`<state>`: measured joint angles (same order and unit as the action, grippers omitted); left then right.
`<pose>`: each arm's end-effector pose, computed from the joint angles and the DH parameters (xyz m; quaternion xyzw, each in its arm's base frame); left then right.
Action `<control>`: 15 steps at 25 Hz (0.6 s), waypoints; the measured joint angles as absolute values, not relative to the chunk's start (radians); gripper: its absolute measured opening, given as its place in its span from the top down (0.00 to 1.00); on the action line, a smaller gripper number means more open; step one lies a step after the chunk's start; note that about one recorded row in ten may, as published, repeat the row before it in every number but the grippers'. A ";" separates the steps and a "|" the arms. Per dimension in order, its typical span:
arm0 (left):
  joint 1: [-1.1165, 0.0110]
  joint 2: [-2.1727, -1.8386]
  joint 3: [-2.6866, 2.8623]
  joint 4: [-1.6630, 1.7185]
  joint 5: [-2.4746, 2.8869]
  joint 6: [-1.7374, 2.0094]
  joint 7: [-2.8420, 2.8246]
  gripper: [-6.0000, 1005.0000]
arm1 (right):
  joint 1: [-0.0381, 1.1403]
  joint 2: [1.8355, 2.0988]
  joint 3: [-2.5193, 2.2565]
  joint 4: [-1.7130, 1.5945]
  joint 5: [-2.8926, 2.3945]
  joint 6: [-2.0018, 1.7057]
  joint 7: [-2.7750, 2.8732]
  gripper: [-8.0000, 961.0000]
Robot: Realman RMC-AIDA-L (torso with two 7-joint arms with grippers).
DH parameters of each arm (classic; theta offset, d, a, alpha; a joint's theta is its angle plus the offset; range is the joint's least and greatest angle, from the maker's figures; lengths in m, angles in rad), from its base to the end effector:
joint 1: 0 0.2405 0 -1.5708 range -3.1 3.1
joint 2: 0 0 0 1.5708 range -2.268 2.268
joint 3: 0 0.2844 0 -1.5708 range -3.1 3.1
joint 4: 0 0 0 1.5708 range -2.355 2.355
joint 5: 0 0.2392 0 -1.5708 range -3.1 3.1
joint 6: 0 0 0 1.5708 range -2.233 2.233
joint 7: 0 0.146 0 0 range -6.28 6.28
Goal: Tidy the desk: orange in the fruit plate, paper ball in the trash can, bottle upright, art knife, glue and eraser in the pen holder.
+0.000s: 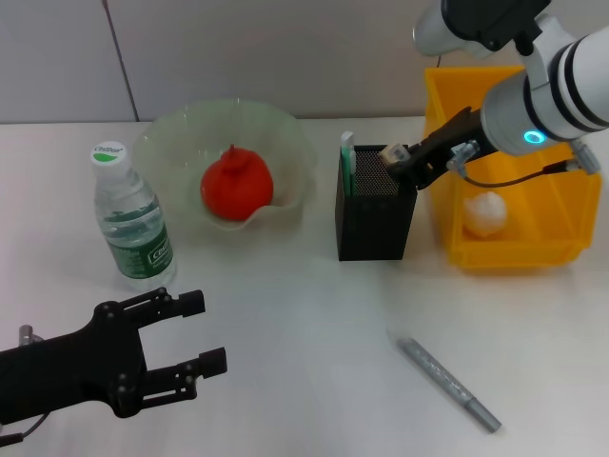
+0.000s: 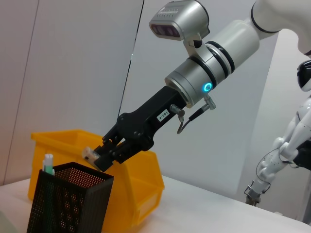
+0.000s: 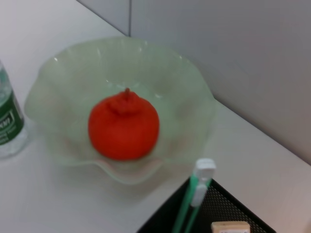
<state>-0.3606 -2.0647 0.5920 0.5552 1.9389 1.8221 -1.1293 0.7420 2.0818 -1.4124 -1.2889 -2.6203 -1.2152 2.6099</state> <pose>-0.3381 0.2825 -0.0071 -0.9163 -0.1790 -0.3406 0.1116 0.1266 0.4596 -0.0187 -0.9205 0.2466 -0.0747 0.2936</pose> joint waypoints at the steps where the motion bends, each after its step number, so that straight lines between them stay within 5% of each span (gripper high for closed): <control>1: -0.361 -2.065 0.592 0.555 1.939 1.822 -1.129 0.22 | 0.740 2.082 -1.413 -1.286 -2.607 -1.208 2.600 0.62; 10: -0.358 -2.065 0.592 0.555 1.939 1.822 -1.129 0.22 | 0.738 2.083 -1.411 -1.273 -2.583 -1.199 2.587 0.60; 15: -0.356 -2.065 0.595 0.555 1.939 1.825 -1.129 0.22 | 0.736 2.082 -1.403 -1.370 -2.589 -1.351 2.621 0.36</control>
